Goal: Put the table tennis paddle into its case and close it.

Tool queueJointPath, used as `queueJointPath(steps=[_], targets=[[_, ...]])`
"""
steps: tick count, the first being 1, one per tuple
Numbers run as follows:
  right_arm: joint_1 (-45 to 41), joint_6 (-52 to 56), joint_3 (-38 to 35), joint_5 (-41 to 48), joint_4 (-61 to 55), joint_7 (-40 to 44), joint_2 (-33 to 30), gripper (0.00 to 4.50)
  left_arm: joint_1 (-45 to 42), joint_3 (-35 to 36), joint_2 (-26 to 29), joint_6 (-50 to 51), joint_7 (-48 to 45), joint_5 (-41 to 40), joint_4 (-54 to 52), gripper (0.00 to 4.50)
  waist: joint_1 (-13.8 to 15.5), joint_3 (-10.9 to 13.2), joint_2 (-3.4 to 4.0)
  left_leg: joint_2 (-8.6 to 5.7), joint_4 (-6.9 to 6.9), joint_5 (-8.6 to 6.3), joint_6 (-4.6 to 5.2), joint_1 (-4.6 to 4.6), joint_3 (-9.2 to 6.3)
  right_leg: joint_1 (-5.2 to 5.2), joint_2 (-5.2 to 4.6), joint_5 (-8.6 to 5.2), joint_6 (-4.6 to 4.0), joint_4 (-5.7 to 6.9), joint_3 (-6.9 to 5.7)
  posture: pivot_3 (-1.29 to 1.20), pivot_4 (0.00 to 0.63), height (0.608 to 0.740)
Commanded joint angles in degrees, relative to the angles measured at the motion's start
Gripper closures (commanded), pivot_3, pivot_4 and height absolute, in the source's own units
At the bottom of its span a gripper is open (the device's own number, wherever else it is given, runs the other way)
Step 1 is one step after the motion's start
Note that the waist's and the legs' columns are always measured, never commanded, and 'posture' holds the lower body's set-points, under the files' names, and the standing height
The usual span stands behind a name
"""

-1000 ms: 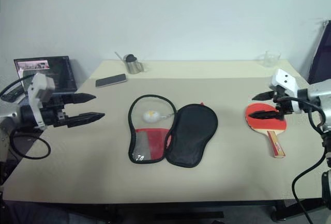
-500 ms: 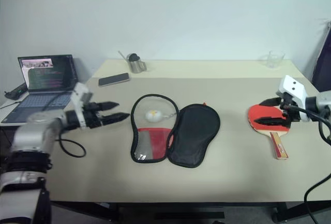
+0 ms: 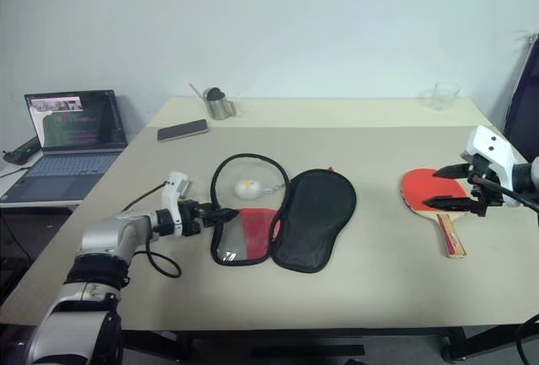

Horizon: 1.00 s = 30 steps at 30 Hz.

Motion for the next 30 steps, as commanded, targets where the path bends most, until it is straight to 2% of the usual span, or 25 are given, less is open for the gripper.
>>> queueJointPath(steps=[1,4,5,6,12,16,18,30], targets=[[-1.36,-0.14,-0.83,1.09,-0.84,-0.28,-0.61,0.72,0.74,0.69,-2.38,1.46,1.41,-1.48,-4.48,0.00,0.34,0.00,0.00,-0.01,0.00,0.00,0.00,0.01,0.00,0.01,-0.01,0.00,0.00,0.00,0.00,0.00,0.150,0.740],[-2.89,-1.26,0.42,0.24,0.66,-0.28,-0.08,0.72,1.08,0.83,-3.98,2.37,1.49,-2.30,-7.72,0.00,0.68,0.00,-0.01,0.00,0.01,0.00,0.00,0.01,0.01,0.01,-0.02,0.00,0.00,0.00,-0.01,0.00,0.150,0.740],[-3.65,-1.36,0.80,0.03,1.06,-0.45,0.19,0.70,1.09,0.84,-4.44,2.56,1.59,-2.41,-8.18,0.37,0.68,0.00,0.00,0.00,0.02,0.00,-0.01,0.01,0.01,0.01,-0.01,0.00,0.00,0.00,0.00,0.00,0.150,0.740],[-4.19,-1.60,1.07,-0.10,1.58,-0.50,0.35,0.70,1.10,0.83,-4.85,2.65,1.80,-2.46,-8.45,0.52,0.72,0.00,-0.01,-0.01,0.01,0.00,-0.01,0.01,0.02,0.01,-0.02,0.00,0.00,0.00,0.01,0.00,0.150,0.740],[-5.19,-2.11,1.86,0.07,2.01,-0.30,0.47,0.70,0.57,2.61,-6.79,3.52,5.06,-3.67,-9.93,2.51,0.96,0.01,-0.02,0.00,0.02,0.00,-0.01,-0.01,0.01,0.01,-0.02,0.00,0.01,-0.03,-0.01,0.00,0.150,0.740],[-4.83,-2.20,1.60,0.24,1.85,-0.27,0.23,0.70,0.75,4.31,-8.08,3.17,8.70,-3.93,-10.68,4.02,1.18,0.01,-0.02,0.00,0.02,0.00,-0.01,-0.01,0.00,0.01,-0.02,0.01,0.01,-0.03,-0.02,0.00,0.150,0.740],[-4.62,-2.15,1.48,0.32,1.65,-0.35,0.16,0.70,1.00,4.99,-8.89,2.51,10.57,-4.01,-11.30,4.46,1.17,0.01,-0.02,0.00,0.02,0.00,-0.02,0.00,0.01,0.01,-0.02,0.01,0.01,-0.02,-0.01,0.00,0.150,0.740],[-5.09,-2.26,1.94,0.09,1.93,-0.32,0.26,0.70,-1.76,6.85,-14.52,-2.76,20.52,-3.57,-9.10,4.46,1.35,0.03,-0.05,0.00,0.03,0.00,-0.02,-0.01,0.01,0.02,-0.02,0.01,0.01,-0.03,-0.02,0.00,0.150,0.740]])
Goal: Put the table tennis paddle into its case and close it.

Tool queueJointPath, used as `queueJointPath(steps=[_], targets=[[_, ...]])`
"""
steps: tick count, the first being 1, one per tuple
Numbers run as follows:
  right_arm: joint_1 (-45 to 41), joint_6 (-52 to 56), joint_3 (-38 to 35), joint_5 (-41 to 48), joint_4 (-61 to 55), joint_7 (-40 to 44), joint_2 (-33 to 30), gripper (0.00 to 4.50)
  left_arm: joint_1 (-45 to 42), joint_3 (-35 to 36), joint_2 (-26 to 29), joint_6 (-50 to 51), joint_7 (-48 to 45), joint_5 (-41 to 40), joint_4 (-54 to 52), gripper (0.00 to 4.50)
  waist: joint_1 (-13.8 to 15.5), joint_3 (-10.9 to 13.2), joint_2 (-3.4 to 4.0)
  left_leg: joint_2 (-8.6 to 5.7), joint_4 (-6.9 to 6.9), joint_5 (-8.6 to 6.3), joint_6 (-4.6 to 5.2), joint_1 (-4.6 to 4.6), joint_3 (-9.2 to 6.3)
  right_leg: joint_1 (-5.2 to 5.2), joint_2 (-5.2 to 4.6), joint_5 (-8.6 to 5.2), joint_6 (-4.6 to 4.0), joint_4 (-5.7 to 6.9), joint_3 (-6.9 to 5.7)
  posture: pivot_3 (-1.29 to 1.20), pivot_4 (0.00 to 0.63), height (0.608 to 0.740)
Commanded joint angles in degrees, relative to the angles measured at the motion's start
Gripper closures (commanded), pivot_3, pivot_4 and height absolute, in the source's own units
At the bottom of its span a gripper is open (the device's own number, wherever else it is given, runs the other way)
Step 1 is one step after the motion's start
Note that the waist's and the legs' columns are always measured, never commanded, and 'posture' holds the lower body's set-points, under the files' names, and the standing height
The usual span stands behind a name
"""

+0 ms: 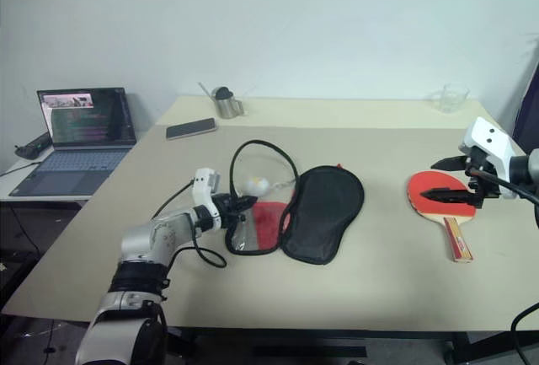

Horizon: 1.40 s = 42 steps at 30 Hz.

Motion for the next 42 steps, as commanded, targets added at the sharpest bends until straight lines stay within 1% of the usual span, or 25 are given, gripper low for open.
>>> queueJointPath(steps=[1,4,8,14,21,28,34,39,42], targets=[[-1.43,-0.71,-0.41,0.18,-0.53,0.15,-0.70,0.70,-2.98,2.01,-0.95,-3.68,2.79,-0.02,0.27,4.46,-0.01,0.01,-0.02,0.01,0.00,0.00,0.00,0.00,0.00,0.00,0.00,0.00,0.00,0.00,0.00,0.00,0.150,0.740],[-1.60,-0.67,-0.14,0.16,-0.41,0.31,-0.59,0.70,-6.18,4.34,-3.02,-6.03,5.52,-1.20,3.14,4.46,0.03,0.02,-0.03,0.00,0.00,0.00,0.00,0.00,0.02,0.00,0.00,0.00,0.00,0.00,0.00,0.00,0.150,0.740],[-1.72,-0.49,0.34,0.32,-0.57,0.41,-0.40,0.70,-10.19,4.86,-4.50,-10.60,8.94,0.74,8.87,4.46,0.03,0.08,-0.13,0.00,0.01,0.00,-0.01,-0.01,0.02,0.00,0.00,0.01,0.01,0.00,-0.01,0.00,0.150,0.740],[-1.67,-0.24,0.85,0.62,-1.00,0.27,-0.11,0.70,-15.36,5.65,-8.55,-17.30,17.10,2.98,18.54,4.46,0.11,0.16,-0.27,-0.01,0.01,0.00,-0.01,-0.02,0.04,0.00,-0.01,0.02,0.03,-0.03,-0.01,0.00,0.150,0.740],[-0.83,0.00,0.34,0.86,-1.62,0.14,-0.53,0.70,-15.17,3.90,-12.36,-17.09,17.65,3.85,19.15,4.46,0.19,0.19,-0.33,0.00,0.01,-0.01,-0.02,-0.03,0.06,0.00,-0.02,0.02,0.05,-0.04,-0.01,0.00,0.150,0.740],[-0.11,0.10,-0.04,1.01,-2.06,-0.22,-0.60,0.70,-11.55,2.12,-12.47,-13.67,16.60,4.04,13.46,4.46,0.34,0.20,-0.33,-0.01,0.01,-0.01,-0.02,-0.03,0.06,0.00,-0.02,0.03,0.05,-0.04,-0.01,0.00,0.150,0.740],[-0.56,-0.38,0.52,0.83,-1.46,-0.48,0.13,0.70,-10.75,1.68,-11.73,-12.14,14.32,3.59,11.90,4.46,0.35,0.19,-0.33,-0.01,0.01,-0.01,-0.02,-0.02,0.06,0.00,-0.02,0.03,0.05,-0.03,0.00,0.00,0.150,0.740],[-1.42,-1.19,1.49,0.19,-0.34,-0.14,0.68,0.70,-14.02,-1.68,-9.89,-9.90,3.24,3.33,13.60,4.46,0.40,0.20,-0.34,-0.01,0.02,0.00,-0.02,-0.03,0.06,0.00,-0.01,0.03,0.05,-0.04,-0.02,0.00,0.150,0.740],[-1.73,-0.98,1.79,0.21,-0.51,0.03,0.87,0.70,-16.81,-2.80,-8.92,-9.63,0.52,4.42,16.82,4.46,0.42,0.20,-0.35,-0.02,0.03,0.00,-0.02,-0.04,0.05,0.00,-0.02,0.03,0.05,-0.04,-0.03,0.00,0.150,0.740]])
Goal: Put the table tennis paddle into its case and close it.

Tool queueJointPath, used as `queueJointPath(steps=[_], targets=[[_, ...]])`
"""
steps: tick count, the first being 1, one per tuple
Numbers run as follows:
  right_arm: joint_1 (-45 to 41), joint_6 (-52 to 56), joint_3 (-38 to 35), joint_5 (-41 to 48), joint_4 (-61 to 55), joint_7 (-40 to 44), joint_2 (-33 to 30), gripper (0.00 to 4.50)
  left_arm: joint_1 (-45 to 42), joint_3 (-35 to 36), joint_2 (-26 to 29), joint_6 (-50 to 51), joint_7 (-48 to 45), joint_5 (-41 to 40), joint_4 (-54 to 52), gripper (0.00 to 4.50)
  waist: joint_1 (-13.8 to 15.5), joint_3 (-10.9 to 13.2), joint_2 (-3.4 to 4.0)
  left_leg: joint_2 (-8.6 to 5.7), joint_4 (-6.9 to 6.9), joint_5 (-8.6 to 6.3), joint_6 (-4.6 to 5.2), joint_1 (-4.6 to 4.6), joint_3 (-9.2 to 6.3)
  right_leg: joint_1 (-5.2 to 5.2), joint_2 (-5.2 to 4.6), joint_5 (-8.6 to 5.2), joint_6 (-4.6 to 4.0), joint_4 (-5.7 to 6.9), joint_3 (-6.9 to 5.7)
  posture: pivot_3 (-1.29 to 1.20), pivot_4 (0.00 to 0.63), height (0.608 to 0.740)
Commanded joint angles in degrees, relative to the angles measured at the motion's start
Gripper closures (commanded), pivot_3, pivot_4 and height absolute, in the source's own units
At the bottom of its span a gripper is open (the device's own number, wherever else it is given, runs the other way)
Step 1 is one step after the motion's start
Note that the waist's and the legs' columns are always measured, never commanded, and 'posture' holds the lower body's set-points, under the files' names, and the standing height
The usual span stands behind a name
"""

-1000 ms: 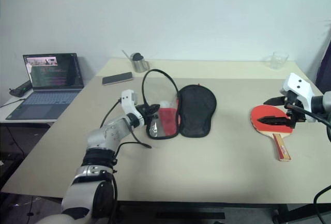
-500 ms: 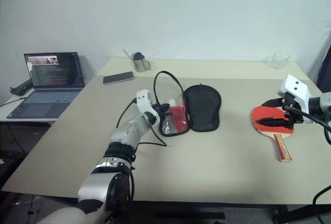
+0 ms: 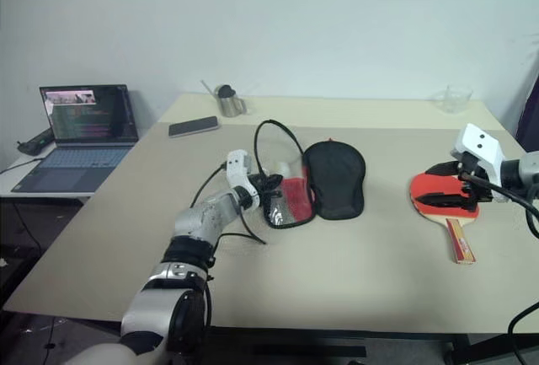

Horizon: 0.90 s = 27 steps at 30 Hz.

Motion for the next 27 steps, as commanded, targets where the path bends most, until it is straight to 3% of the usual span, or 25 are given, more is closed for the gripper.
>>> queueJointPath(steps=[1,13,22,27], targets=[[-1.75,-0.72,-0.42,0.20,-0.65,0.23,-0.04,0.70,-4.02,-1.77,0.69,-0.32,-3.22,1.20,2.76,4.46,0.01,0.00,0.00,0.00,0.00,0.00,0.00,0.00,0.00,0.00,0.00,0.00,0.00,0.00,0.00,0.00,0.150,0.740],[-0.48,-0.38,-1.26,0.55,-1.49,-0.25,-0.16,0.70,-13.35,-0.68,2.39,-7.47,-5.61,4.58,19.11,4.46,0.02,0.02,-0.04,0.00,0.00,0.00,0.00,0.00,0.00,0.00,0.00,0.00,0.01,0.00,0.00,0.00,0.150,0.740],[-0.64,-0.37,-1.09,0.41,-1.16,-0.40,-0.13,0.70,-18.36,0.35,2.73,-10.68,-14.03,4.58,25.40,4.46,-0.04,0.05,-0.09,0.00,0.00,0.00,0.00,-0.02,0.01,-0.02,0.00,0.00,0.01,-0.01,-0.01,0.00,0.150,0.740],[-1.02,-0.34,-0.76,0.31,-1.09,-0.48,0.20,0.70,-20.04,0.25,1.84,-11.29,-6.10,6.94,28.28,4.46,-0.09,0.07,-0.11,0.00,0.00,0.00,0.00,-0.02,0.00,-0.02,0.00,0.00,0.01,-0.01,-0.01,0.00,0.150,0.740]])
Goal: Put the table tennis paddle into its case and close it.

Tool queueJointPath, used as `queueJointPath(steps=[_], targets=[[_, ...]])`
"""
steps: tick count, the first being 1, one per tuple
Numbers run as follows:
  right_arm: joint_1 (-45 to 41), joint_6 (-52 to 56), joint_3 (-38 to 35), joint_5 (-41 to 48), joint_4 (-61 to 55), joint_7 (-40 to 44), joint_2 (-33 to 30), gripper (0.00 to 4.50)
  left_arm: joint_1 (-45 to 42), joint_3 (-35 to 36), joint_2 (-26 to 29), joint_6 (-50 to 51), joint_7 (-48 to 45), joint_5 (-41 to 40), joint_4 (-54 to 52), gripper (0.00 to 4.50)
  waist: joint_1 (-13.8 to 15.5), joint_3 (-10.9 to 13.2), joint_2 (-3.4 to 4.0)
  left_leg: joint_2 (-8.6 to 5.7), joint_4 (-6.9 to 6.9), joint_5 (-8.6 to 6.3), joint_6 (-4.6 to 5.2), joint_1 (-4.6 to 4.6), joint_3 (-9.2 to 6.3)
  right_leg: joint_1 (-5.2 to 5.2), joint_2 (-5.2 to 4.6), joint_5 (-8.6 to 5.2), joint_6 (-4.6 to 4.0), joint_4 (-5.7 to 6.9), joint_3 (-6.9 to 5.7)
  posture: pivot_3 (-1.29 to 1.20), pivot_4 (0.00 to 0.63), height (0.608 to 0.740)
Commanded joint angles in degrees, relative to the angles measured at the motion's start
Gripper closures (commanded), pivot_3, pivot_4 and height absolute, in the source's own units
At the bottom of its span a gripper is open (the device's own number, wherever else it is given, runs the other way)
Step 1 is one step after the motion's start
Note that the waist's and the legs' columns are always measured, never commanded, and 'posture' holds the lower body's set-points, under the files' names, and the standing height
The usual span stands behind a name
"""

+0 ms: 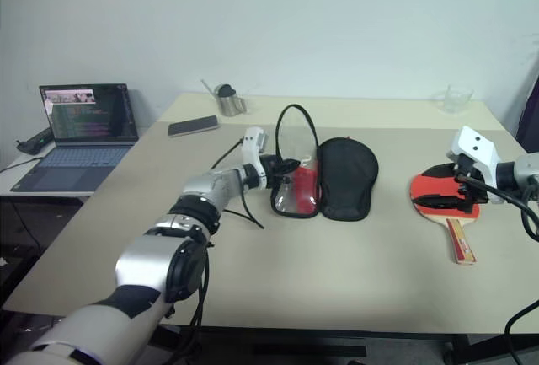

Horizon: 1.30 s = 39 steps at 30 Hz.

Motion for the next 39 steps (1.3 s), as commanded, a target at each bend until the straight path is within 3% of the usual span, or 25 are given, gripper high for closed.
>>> queueJointPath(steps=[1,12,15,24,26,31,34,39], targets=[[-0.97,-0.32,-1.17,0.32,-1.07,-0.28,-0.47,0.70,-1.50,0.40,-0.14,-1.74,5.07,1.63,0.49,4.46,-0.12,0.00,0.00,0.00,0.00,0.00,0.00,0.00,0.00,0.00,0.00,0.00,0.00,0.00,0.00,0.00,0.150,0.740],[-0.26,0.07,-1.24,0.36,-1.46,-0.33,-0.63,0.70,4.50,-1.82,-0.04,2.43,7.80,5.06,-1.90,4.46,-0.24,0.00,-0.01,0.00,0.00,0.00,0.00,0.01,0.02,-0.02,0.00,0.00,0.00,0.02,0.02,0.00,0.150,0.740],[-0.89,-0.10,-0.72,0.12,-1.09,-0.32,-0.22,0.70,5.04,-1.52,0.45,2.95,8.81,5.10,-2.28,3.83,-0.25,0.01,-0.01,0.00,0.00,0.00,0.00,0.01,0.02,-0.02,0.00,0.00,0.00,0.02,0.02,0.00,0.150,0.740],[-1.34,-0.55,0.57,-0.23,-0.57,0.24,0.16,0.70,6.04,-2.28,3.10,4.14,5.77,5.72,-5.25,0.67,-0.39,0.01,-0.02,0.01,0.00,0.00,0.00,0.02,0.03,-0.02,0.00,0.00,0.00,0.04,0.03,0.00,0.150,0.740],[-0.80,-0.37,0.46,-0.33,-1.04,-0.73,0.31,0.70,7.12,-3.30,4.40,4.31,4.14,6.38,-8.03,0.67,-0.39,0.01,-0.01,0.00,0.00,0.00,0.00,0.01,0.02,-0.03,0.00,0.00,0.00,0.04,0.03,0.00,0.150,0.740],[0.89,5.02,-0.22,-3.90,-1.50,-12.04,2.30,0.70,19.41,-10.64,13.42,6.10,-10.64,7.30,-31.18,0.67,-1.02,0.01,-0.01,0.06,-0.06,-0.03,-0.06,0.04,0.08,-0.13,0.08,0.01,-0.02,0.07,0.21,0.00,0.150,0.740],[1.80,13.35,-2.05,-6.50,-1.19,-23.03,5.16,0.70,26.35,-9.32,20.96,7.83,-18.12,4.22,-41.73,0.67,-1.07,0.01,-0.01,0.07,-0.04,-0.04,-0.07,0.03,0.10,-0.18,0.09,0.01,-0.03,0.09,0.29,0.00,0.150,0.740],[5.54,25.96,-7.11,-7.14,-4.55,-33.71,8.28,0.70,34.27,-4.70,29.61,6.72,-27.99,-2.79,-53.11,0.67,-0.42,-0.01,0.02,0.06,-0.02,-0.03,-0.06,0.01,0.04,-0.18,0.09,0.05,-0.09,0.06,0.28,0.00,0.150,0.740]])
